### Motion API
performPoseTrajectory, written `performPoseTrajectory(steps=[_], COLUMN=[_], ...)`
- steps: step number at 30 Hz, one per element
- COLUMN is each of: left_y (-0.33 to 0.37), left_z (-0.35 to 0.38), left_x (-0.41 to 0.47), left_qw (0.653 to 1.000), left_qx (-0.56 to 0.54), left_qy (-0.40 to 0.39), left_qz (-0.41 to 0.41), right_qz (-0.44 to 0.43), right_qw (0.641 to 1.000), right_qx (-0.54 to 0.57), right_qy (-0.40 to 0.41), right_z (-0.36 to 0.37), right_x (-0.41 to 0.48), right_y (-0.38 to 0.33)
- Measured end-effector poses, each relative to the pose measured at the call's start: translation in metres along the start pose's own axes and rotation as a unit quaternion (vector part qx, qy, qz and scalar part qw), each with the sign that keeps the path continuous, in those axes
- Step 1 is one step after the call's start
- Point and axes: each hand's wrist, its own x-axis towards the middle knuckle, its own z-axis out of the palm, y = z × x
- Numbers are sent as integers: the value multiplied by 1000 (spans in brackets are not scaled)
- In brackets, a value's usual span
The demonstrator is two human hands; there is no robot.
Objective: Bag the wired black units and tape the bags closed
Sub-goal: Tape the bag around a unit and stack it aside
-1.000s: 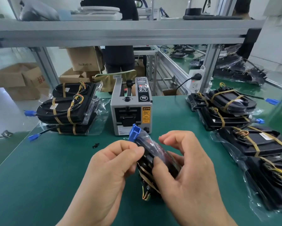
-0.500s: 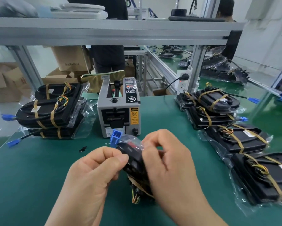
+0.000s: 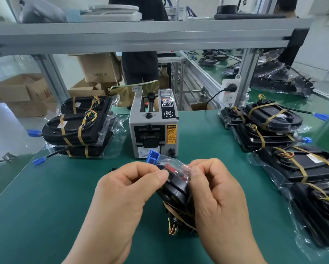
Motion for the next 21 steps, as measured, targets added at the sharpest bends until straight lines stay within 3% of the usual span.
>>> performPoseTrajectory(steps=[21], left_y=[-6], left_z=[9], left_x=[0], left_qw=[994], left_qx=[80], left_qy=[55], left_qz=[57], right_qz=[-15], right_qw=[1000], right_qx=[-21], right_qy=[1], right_z=[-1], right_x=[-1], right_y=[1])
